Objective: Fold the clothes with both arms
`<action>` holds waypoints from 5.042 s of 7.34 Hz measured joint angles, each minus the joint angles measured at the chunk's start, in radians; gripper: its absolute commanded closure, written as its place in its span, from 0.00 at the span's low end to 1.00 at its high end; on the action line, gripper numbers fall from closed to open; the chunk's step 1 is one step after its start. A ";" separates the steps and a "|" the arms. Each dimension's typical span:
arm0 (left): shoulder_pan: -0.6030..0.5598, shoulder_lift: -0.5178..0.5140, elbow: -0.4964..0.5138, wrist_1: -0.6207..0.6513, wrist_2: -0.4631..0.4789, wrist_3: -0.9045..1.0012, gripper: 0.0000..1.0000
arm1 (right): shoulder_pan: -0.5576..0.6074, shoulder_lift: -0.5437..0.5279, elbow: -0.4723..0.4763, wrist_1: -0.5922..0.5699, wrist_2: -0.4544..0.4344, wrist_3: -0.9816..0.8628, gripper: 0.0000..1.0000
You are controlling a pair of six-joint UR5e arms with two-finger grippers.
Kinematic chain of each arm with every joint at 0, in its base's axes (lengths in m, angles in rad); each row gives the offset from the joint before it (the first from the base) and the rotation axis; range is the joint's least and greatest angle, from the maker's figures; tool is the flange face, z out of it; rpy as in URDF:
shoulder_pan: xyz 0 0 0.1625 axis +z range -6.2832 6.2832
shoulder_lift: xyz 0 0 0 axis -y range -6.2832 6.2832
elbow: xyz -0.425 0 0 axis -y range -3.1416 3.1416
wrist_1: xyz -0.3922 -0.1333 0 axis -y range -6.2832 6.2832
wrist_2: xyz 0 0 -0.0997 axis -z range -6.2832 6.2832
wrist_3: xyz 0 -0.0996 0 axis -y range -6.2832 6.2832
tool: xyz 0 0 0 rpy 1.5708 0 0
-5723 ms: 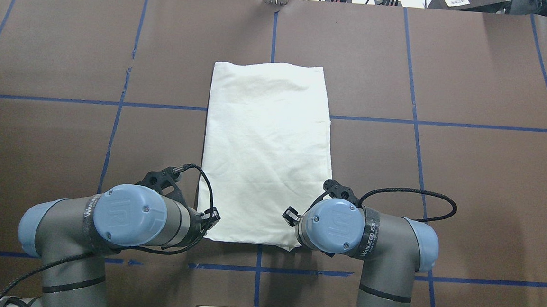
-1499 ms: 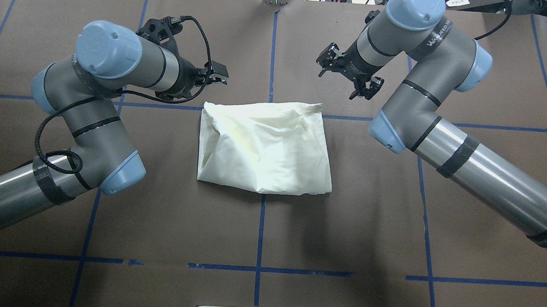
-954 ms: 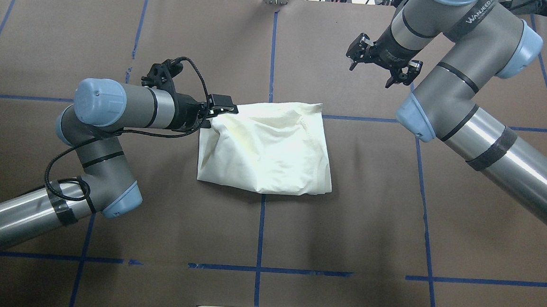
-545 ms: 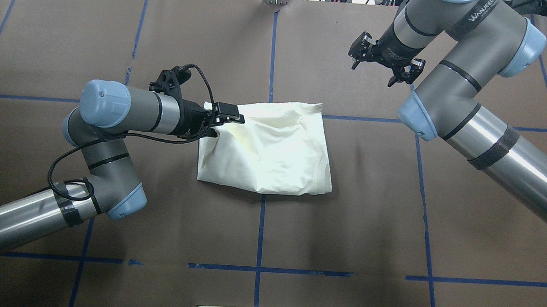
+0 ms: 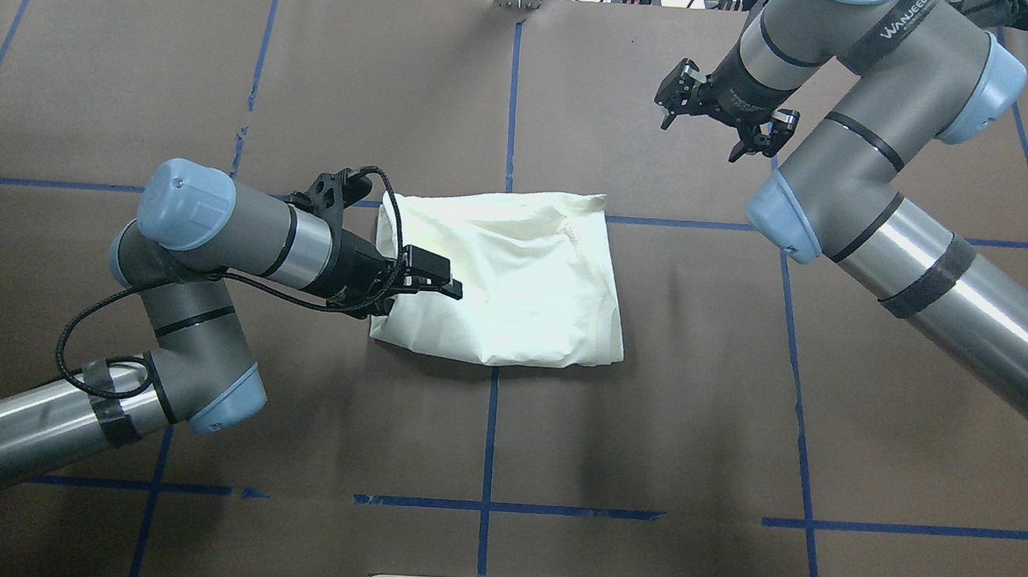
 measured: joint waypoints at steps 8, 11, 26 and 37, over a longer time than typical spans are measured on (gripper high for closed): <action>0.171 0.036 -0.056 0.003 0.119 -0.002 0.00 | 0.011 0.001 0.002 0.001 0.001 0.001 0.00; 0.187 0.166 -0.203 0.028 0.129 0.004 0.00 | 0.016 -0.005 0.009 0.001 0.003 -0.002 0.00; -0.951 0.409 -0.210 0.938 -0.064 1.830 0.00 | 0.607 -0.693 0.088 -0.018 0.263 -1.311 0.00; -0.942 0.511 -0.188 1.086 -0.163 1.640 0.00 | 0.661 -0.725 0.103 -0.071 0.233 -1.363 0.00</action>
